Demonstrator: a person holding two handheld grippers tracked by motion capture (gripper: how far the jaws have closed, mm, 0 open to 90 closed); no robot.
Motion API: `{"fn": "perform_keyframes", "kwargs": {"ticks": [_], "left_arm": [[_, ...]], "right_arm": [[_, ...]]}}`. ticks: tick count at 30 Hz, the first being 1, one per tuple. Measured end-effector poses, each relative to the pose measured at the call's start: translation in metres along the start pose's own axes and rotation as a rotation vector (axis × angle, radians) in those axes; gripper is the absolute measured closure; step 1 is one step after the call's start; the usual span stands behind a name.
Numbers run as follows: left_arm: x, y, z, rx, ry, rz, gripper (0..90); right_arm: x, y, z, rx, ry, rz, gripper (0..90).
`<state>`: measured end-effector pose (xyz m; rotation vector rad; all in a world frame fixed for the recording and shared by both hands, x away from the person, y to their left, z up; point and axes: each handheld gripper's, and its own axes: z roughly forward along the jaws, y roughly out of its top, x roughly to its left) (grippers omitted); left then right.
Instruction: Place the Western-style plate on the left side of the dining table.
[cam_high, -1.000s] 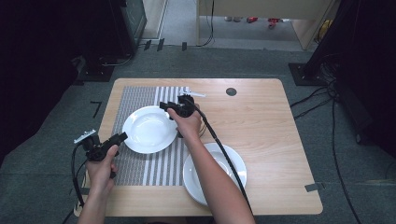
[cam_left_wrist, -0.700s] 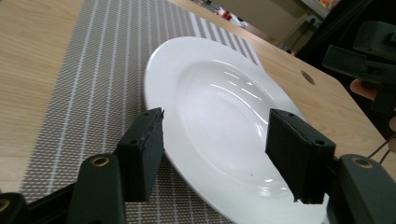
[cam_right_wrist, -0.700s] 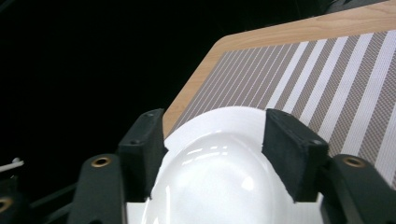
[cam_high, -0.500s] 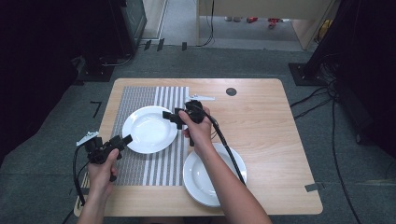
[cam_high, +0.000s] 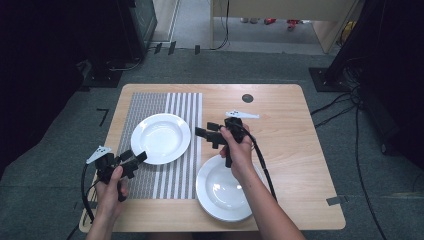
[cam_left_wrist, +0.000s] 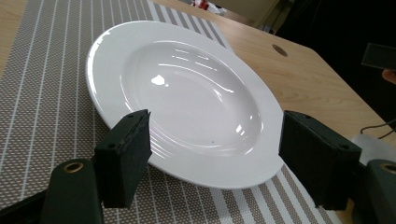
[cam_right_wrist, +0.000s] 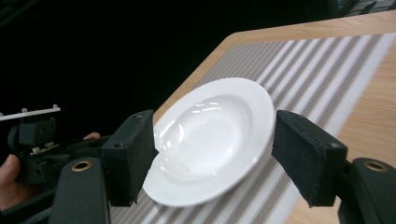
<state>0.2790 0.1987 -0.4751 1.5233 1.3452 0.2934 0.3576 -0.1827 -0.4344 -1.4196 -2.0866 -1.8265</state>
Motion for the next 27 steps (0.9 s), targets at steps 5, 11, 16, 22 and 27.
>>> {"fn": "perform_keyframes", "kwargs": {"ticks": [5,11,16,22,27], "left_arm": [[-0.006,-0.006,-0.002,0.018,0.012,0.018,24.6],[-0.013,-0.019,-0.004,0.043,0.029,0.039,24.1],[-0.015,-0.030,-0.007,0.062,0.048,0.048,24.1],[-0.006,-0.044,-0.013,0.088,0.134,0.076,24.1],[0.004,-0.052,-0.017,0.103,0.212,0.092,24.1]], "right_arm": [[-0.010,-0.007,-0.025,-0.016,-0.018,0.008,30.0],[-0.028,-0.022,-0.068,-0.031,-0.059,0.022,29.9],[-0.039,-0.031,-0.099,-0.067,-0.079,0.038,29.8],[-0.049,-0.040,-0.127,-0.090,-0.099,0.045,29.7],[-0.062,-0.053,-0.152,-0.101,-0.138,0.067,29.8]]}}
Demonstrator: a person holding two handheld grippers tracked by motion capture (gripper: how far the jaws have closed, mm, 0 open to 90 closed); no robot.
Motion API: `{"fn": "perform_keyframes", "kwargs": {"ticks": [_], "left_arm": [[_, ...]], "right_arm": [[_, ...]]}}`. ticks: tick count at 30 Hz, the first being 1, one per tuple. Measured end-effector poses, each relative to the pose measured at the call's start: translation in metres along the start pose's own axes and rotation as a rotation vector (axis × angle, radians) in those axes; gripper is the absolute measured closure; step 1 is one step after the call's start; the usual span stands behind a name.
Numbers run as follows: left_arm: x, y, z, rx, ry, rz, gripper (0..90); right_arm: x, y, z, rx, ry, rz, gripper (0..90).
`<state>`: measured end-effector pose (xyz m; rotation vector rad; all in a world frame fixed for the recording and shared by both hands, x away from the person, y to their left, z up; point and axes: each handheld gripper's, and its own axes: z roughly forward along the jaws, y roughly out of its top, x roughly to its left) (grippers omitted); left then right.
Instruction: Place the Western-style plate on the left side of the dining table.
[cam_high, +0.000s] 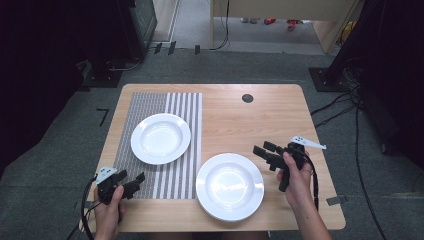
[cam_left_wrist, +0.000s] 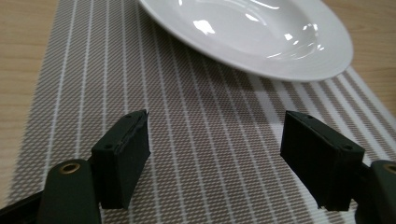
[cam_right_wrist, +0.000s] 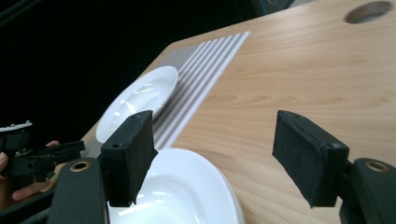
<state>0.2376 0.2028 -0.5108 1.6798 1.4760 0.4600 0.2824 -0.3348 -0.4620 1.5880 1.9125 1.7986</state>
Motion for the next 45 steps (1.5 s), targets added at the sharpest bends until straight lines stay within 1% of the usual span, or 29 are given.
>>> {"fn": "perform_keyframes", "kwargs": {"ticks": [1,2,4,5,6,7,8,10,11,14,17,19,20,22,24,27,29,32,33,38,44,45], "left_arm": [[0.001,-0.002,0.001,0.006,0.020,0.006,24.1],[0.003,-0.003,0.001,0.013,0.027,0.001,24.2],[0.003,-0.003,0.001,0.013,0.024,0.001,24.1],[0.002,-0.004,0.002,0.016,0.032,0.009,24.1],[0.001,-0.004,0.003,0.023,0.037,0.016,24.1],[-0.002,-0.005,0.005,0.031,0.049,0.049,23.8],[-0.002,-0.005,0.005,0.031,0.049,0.049,21.9],[-0.005,-0.006,0.006,0.038,0.065,0.075,21.7],[-0.006,-0.006,0.007,0.039,0.069,0.080,21.7],[-0.006,-0.006,0.007,0.040,0.069,0.081,21.7],[-0.006,-0.006,0.006,0.038,0.065,0.074,21.7],[-0.006,-0.006,0.007,0.038,0.067,0.074,21.7],[-0.006,-0.006,0.007,0.039,0.068,0.075,21.7],[-0.007,-0.006,0.007,0.040,0.072,0.079,21.8],[-0.007,-0.006,0.007,0.043,0.076,0.083,21.7],[-0.008,-0.006,0.007,0.042,0.081,0.085,21.7],[-0.008,-0.006,0.008,0.043,0.085,0.088,21.7],[-0.008,-0.006,0.008,0.044,0.086,0.090,21.7],[-0.008,-0.006,0.008,0.044,0.085,0.088,21.7],[-0.008,-0.005,0.008,0.044,0.083,0.086,21.6],[-0.008,-0.005,0.008,0.044,0.085,0.088,21.6],[-0.009,-0.005,0.008,0.044,0.086,0.088,21.7]], "right_arm": [[-0.005,-0.003,-0.006,-0.002,-0.008,0.005,29.8],[-0.012,-0.007,-0.014,-0.009,-0.025,0.016,29.8],[-0.020,-0.011,-0.024,-0.016,-0.041,0.029,29.8],[-0.020,-0.011,-0.024,-0.016,-0.041,0.029,29.8],[-0.025,-0.014,-0.030,-0.022,-0.056,0.037,29.8],[-0.028,-0.015,-0.034,-0.023,-0.063,0.044,29.8],[-0.028,-0.015,-0.034,-0.023,-0.063,0.044,29.8],[-0.042,-0.024,-0.052,-0.022,-0.111,0.054,29.8],[-0.045,-0.026,-0.056,-0.021,-0.118,0.063,29.7],[-0.051,-0.030,-0.064,-0.028,-0.138,0.071,29.7],[-0.059,-0.033,-0.076,-0.045,-0.161,0.093,29.6],[-0.063,-0.035,-0.082,-0.048,-0.187,0.092,29.6],[-0.065,-0.037,-0.084,-0.048,-0.203,0.084,29.6],[-0.067,-0.040,-0.088,-0.041,-0.221,0.085,29.6],[-0.070,-0.044,-0.090,-0.032,-0.234,0.081,29.3],[-0.071,-0.049,-0.090,-0.002,-0.268,0.054,29.3],[-0.072,-0.052,-0.088,0.020,-0.290,0.035,29.3],[-0.073,-0.055,-0.083,0.044,-0.313,0.022,29.3],[-0.074,-0.057,-0.080,0.061,-0.331,0.006,29.3],[-0.075,-0.060,-0.075,0.088,-0.350,-0.006,29.3],[-0.074,-0.060,-0.075,0.092,-0.360,-0.017,29.0],[-0.073,-0.060,-0.074,0.097,-0.360,-0.025,28.7]]}}
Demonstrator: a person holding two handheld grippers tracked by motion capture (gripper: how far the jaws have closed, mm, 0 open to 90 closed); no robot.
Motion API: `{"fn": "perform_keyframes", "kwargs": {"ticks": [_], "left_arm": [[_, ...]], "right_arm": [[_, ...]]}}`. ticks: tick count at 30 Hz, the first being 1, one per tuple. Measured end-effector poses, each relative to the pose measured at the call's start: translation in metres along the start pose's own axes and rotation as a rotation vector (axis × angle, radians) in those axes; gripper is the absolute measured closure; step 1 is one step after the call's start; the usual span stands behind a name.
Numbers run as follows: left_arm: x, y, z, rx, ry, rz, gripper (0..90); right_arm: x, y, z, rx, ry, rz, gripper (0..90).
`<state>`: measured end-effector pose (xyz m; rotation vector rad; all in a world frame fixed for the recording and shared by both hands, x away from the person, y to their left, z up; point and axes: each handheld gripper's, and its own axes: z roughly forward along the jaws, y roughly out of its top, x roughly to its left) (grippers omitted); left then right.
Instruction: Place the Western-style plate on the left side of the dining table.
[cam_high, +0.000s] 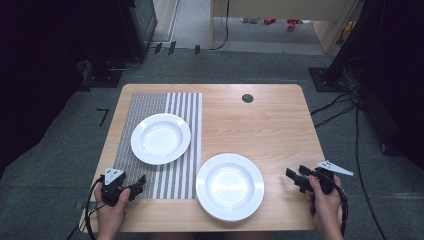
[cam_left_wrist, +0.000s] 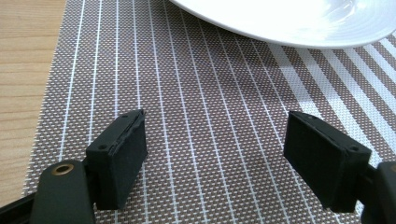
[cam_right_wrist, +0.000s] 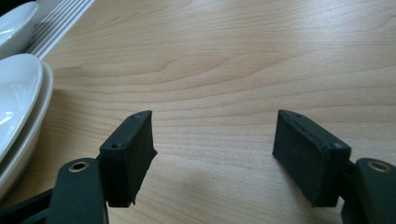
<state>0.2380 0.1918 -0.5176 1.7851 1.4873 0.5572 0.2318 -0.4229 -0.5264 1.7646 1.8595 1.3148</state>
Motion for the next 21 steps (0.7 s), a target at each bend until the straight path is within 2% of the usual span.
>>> {"fn": "perform_keyframes", "kwargs": {"ticks": [7,10,12,13,14,15,16,19,21], "left_arm": [[-0.001,0.000,0.000,0.003,0.006,0.007,21.7],[-0.001,0.000,0.000,0.003,0.006,0.007,21.7],[-0.001,0.000,0.000,0.003,0.005,0.007,21.7],[-0.001,0.000,0.000,0.003,0.005,0.006,21.7],[-0.001,0.000,0.000,0.003,0.005,0.006,21.7],[-0.001,0.000,0.000,0.002,0.004,0.005,21.6],[-0.001,0.000,0.000,0.003,0.004,0.005,21.6],[-0.001,0.000,0.000,0.002,0.004,0.004,21.7],[-0.001,0.000,0.000,0.002,0.003,0.004,21.7]], "right_arm": [[0.006,0.000,0.002,0.019,-0.012,-0.056,28.0],[0.010,0.000,0.003,0.027,-0.041,-0.085,28.0],[0.014,-0.001,0.005,0.035,-0.064,-0.116,27.6],[0.018,-0.001,0.007,0.046,-0.089,-0.158,27.5],[0.018,-0.001,0.007,0.046,-0.089,-0.158,27.5],[0.022,-0.002,0.009,0.059,-0.122,-0.204,27.4],[0.022,-0.002,0.009,0.059,-0.122,-0.204,27.4],[0.030,-0.003,0.012,0.079,-0.173,-0.283,25.6],[0.033,-0.004,0.014,0.091,-0.190,-0.316,24.5]]}}
